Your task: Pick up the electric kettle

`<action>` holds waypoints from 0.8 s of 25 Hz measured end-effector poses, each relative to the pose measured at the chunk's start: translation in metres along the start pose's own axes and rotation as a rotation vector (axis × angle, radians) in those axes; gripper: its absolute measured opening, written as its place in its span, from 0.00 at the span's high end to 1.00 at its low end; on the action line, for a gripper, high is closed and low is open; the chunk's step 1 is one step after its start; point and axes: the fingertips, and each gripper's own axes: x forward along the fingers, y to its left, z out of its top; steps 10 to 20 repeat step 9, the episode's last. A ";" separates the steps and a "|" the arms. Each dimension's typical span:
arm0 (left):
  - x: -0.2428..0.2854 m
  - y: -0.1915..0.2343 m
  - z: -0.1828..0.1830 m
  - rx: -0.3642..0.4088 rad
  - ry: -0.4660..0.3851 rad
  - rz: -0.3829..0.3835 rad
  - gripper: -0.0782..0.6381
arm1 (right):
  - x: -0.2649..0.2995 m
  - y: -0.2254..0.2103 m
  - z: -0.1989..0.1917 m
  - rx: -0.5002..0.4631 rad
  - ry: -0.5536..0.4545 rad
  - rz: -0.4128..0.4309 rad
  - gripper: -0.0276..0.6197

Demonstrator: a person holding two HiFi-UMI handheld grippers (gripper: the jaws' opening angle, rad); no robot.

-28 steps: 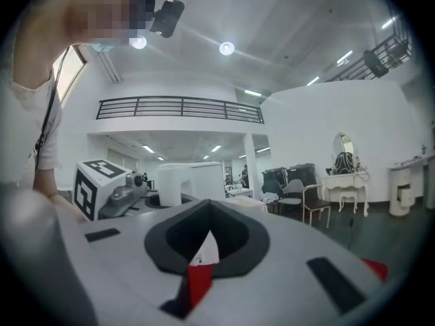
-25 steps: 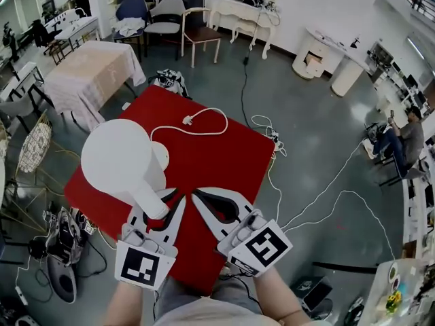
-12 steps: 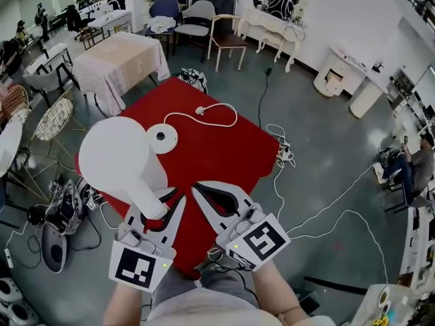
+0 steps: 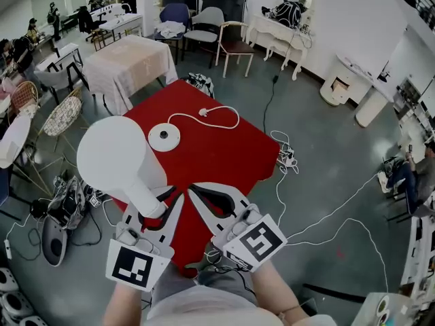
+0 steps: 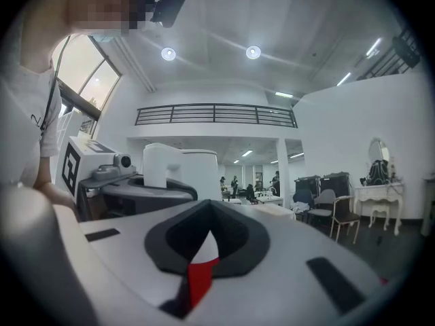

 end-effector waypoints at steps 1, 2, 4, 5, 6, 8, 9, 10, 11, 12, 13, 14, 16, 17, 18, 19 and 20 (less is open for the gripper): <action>0.000 0.000 0.001 -0.001 0.000 0.002 0.83 | 0.000 0.000 0.001 -0.001 -0.002 0.003 0.95; 0.000 0.000 0.001 0.000 0.001 0.004 0.83 | 0.000 0.000 0.002 -0.002 -0.004 0.005 0.95; 0.000 0.000 0.002 0.003 0.002 0.006 0.83 | 0.001 0.000 0.003 -0.004 -0.008 0.009 0.95; 0.001 0.001 0.003 0.004 0.000 0.007 0.83 | 0.001 0.000 0.003 -0.005 -0.010 0.011 0.95; 0.001 0.001 0.003 0.006 -0.002 0.008 0.83 | 0.002 -0.001 0.003 -0.006 -0.011 0.013 0.95; 0.002 0.002 0.004 0.011 -0.003 0.009 0.83 | 0.003 -0.001 0.004 -0.008 -0.012 0.017 0.95; 0.002 0.002 0.004 0.014 -0.003 0.010 0.83 | 0.003 -0.001 0.004 -0.009 -0.012 0.019 0.95; 0.002 0.002 0.004 0.014 -0.003 0.010 0.83 | 0.003 -0.001 0.004 -0.009 -0.012 0.019 0.95; 0.002 0.002 0.004 0.014 -0.003 0.010 0.83 | 0.003 -0.001 0.004 -0.009 -0.012 0.019 0.95; 0.002 0.002 0.004 0.014 -0.003 0.010 0.83 | 0.003 -0.001 0.004 -0.009 -0.012 0.019 0.95; 0.002 0.002 0.004 0.014 -0.003 0.010 0.83 | 0.003 -0.001 0.004 -0.009 -0.012 0.019 0.95; 0.002 0.002 0.004 0.014 -0.003 0.010 0.83 | 0.003 -0.001 0.004 -0.009 -0.012 0.019 0.95; 0.002 0.002 0.004 0.014 -0.003 0.010 0.83 | 0.003 -0.001 0.004 -0.009 -0.012 0.019 0.95; 0.002 0.002 0.004 0.014 -0.003 0.010 0.83 | 0.003 -0.001 0.004 -0.009 -0.012 0.019 0.95; 0.002 0.002 0.004 0.014 -0.003 0.010 0.83 | 0.003 -0.001 0.004 -0.009 -0.012 0.019 0.95; 0.002 0.002 0.004 0.014 -0.003 0.010 0.83 | 0.003 -0.001 0.004 -0.009 -0.012 0.019 0.95; 0.002 0.002 0.004 0.014 -0.003 0.010 0.83 | 0.003 -0.001 0.004 -0.009 -0.012 0.019 0.95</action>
